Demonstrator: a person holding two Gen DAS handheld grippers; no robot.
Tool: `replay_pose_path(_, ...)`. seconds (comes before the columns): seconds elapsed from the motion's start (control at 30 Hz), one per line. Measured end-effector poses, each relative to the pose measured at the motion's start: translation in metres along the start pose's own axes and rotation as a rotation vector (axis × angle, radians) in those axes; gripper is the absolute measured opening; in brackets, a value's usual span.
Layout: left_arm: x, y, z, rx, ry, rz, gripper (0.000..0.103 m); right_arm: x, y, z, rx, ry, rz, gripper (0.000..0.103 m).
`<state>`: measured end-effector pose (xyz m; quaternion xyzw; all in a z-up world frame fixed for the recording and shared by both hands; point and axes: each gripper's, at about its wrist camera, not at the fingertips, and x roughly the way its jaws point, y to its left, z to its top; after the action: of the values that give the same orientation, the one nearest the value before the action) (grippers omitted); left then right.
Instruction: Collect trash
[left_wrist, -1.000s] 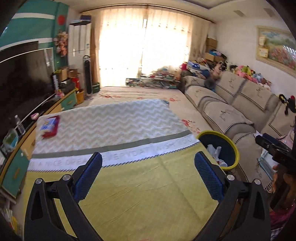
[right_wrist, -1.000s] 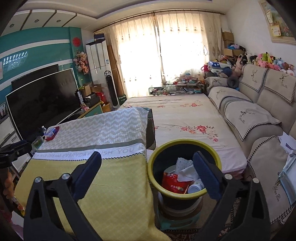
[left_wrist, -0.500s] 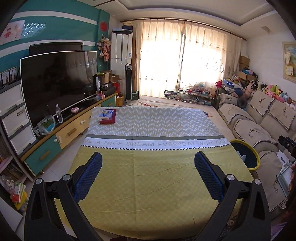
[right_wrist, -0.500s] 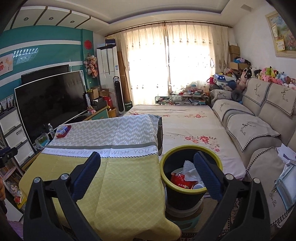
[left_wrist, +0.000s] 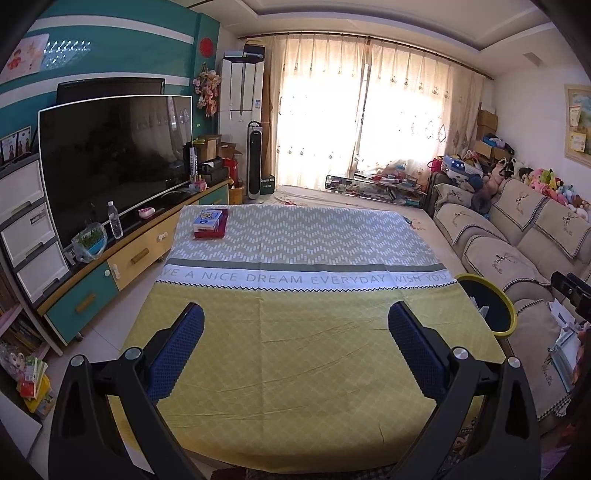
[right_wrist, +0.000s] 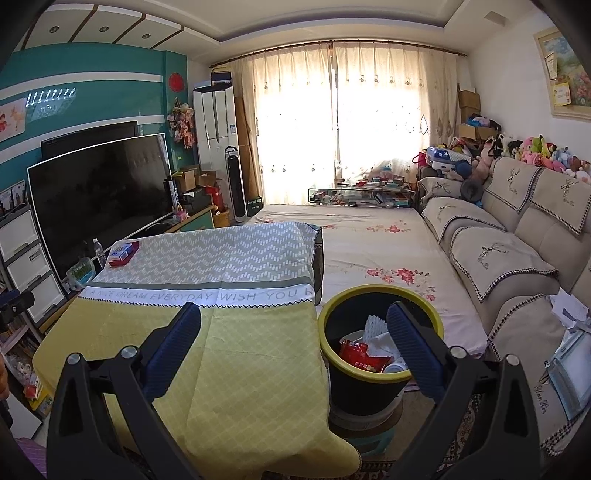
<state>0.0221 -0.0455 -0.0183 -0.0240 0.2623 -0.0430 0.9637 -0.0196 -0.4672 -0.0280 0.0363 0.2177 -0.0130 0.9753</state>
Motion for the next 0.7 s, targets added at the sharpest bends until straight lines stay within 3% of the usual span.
replay_pose_path(0.7,0.0067,-0.0007,0.0003,-0.015,0.012,0.008,0.098,0.0083,0.0024,-0.0039,0.003,0.018,0.005,0.096)
